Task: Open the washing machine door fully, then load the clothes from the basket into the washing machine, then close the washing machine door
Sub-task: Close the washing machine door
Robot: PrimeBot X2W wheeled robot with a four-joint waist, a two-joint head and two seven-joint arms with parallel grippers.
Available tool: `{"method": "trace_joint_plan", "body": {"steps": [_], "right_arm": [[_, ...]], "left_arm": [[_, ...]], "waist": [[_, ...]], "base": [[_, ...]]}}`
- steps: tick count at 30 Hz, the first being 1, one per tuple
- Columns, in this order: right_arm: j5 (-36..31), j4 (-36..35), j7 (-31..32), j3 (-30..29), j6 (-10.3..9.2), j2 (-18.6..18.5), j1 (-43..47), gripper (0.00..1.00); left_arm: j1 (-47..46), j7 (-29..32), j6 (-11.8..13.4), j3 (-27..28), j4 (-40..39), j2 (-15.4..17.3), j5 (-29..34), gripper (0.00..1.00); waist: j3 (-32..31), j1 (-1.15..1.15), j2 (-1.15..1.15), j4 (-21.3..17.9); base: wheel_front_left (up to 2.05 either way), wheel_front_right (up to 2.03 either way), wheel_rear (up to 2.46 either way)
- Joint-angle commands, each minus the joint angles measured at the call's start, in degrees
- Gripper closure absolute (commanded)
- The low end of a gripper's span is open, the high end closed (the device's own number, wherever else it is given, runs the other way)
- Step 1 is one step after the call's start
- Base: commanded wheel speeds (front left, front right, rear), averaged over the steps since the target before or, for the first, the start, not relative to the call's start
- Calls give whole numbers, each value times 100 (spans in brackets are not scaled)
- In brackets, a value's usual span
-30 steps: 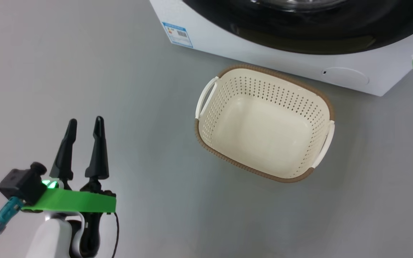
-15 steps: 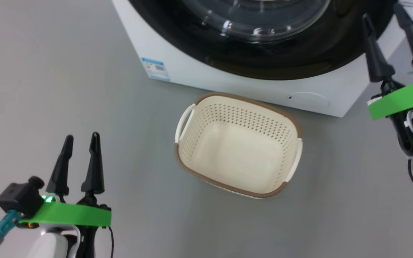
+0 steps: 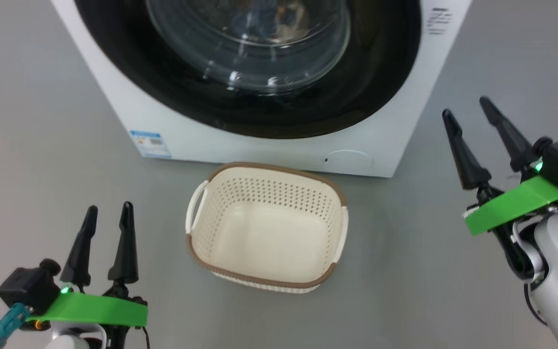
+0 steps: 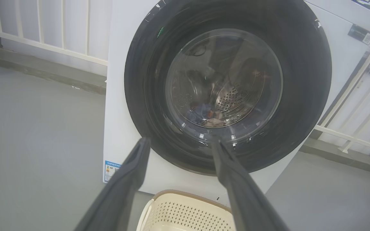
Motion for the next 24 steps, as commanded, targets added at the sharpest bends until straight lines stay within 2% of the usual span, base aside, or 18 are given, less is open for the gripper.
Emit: {"method": "trace_joint_plan", "body": {"steps": [1,11,24], "right_arm": [[86,-191,-27,26,-15,-5,172,0],[244,-502,-27,-91,-15,110,877,0],[65,-690,-27,-523,-15,367,1571,0]], "left_arm": [[4,-52,-12,240,-177,154,68,0],[311,-52,-12,321,-276,169,62,0],[532,-52,-12,321,-544,187,-93,0]], "waist": [[-360,1,0,-410],[-684,1,0,-869],[-789,1,0,-1023]], "base": [[0,0,0],[0,0,0],[0,0,0]]}}
